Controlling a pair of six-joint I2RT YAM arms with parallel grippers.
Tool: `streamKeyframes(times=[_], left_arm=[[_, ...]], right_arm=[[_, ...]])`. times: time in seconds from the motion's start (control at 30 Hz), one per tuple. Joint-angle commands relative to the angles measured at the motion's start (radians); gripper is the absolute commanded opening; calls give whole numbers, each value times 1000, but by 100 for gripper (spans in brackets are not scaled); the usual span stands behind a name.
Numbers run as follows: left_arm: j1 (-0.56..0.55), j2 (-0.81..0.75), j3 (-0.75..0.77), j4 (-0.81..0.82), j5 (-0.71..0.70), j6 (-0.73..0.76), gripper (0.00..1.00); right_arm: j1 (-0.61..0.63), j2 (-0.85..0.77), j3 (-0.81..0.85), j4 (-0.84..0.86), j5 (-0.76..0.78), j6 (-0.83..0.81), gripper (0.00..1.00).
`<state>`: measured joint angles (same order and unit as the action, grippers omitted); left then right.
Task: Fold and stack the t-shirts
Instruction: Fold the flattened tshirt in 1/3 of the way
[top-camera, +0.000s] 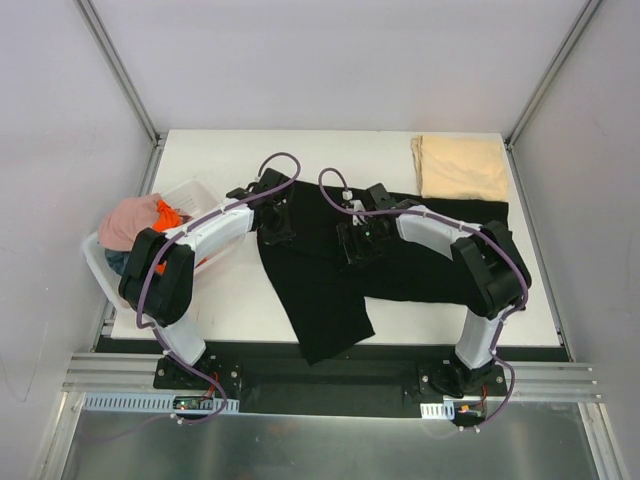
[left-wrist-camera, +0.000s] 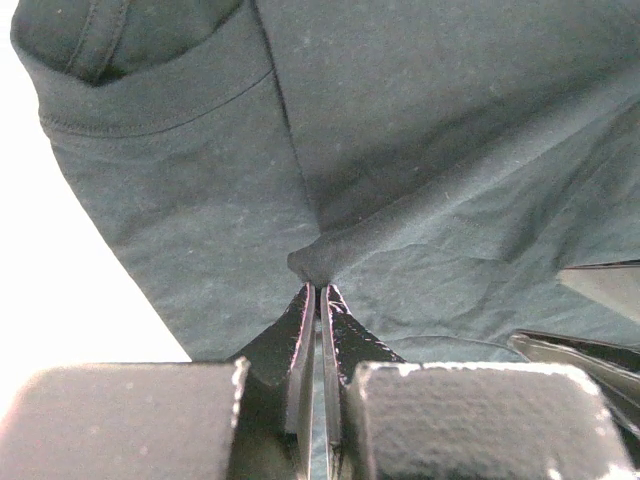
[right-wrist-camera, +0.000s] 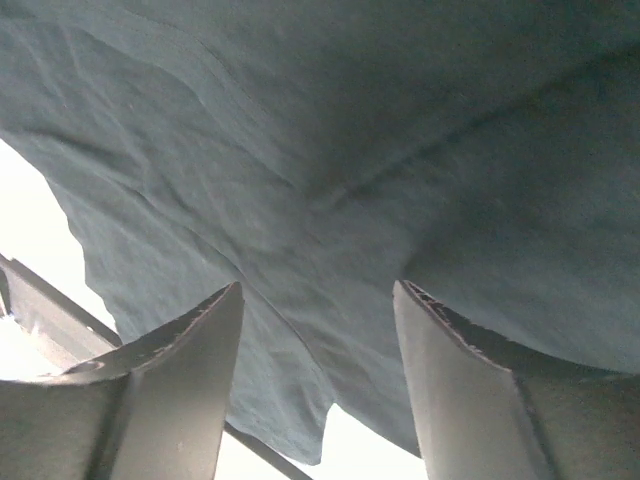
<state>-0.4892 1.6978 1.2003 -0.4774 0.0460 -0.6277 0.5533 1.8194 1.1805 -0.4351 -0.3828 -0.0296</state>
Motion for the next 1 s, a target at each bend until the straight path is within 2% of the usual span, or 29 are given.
streamKeyframes(times=[0.0, 0.17, 0.5, 0.8, 0.97], left_arm=[[5, 19, 35, -18, 22, 29, 0], [5, 22, 25, -18, 28, 20, 0], [5, 26, 22, -17, 28, 11, 0], [5, 31, 16, -12, 46, 5, 0], [5, 31, 15, -9, 52, 2, 0]], right_arm=[[33, 24, 82, 70, 2, 60, 61], [36, 72, 111, 64, 39, 125, 55], [43, 123, 126, 56, 42, 192, 49], [48, 146, 157, 68, 87, 253, 28], [50, 132, 159, 52, 140, 280, 11]])
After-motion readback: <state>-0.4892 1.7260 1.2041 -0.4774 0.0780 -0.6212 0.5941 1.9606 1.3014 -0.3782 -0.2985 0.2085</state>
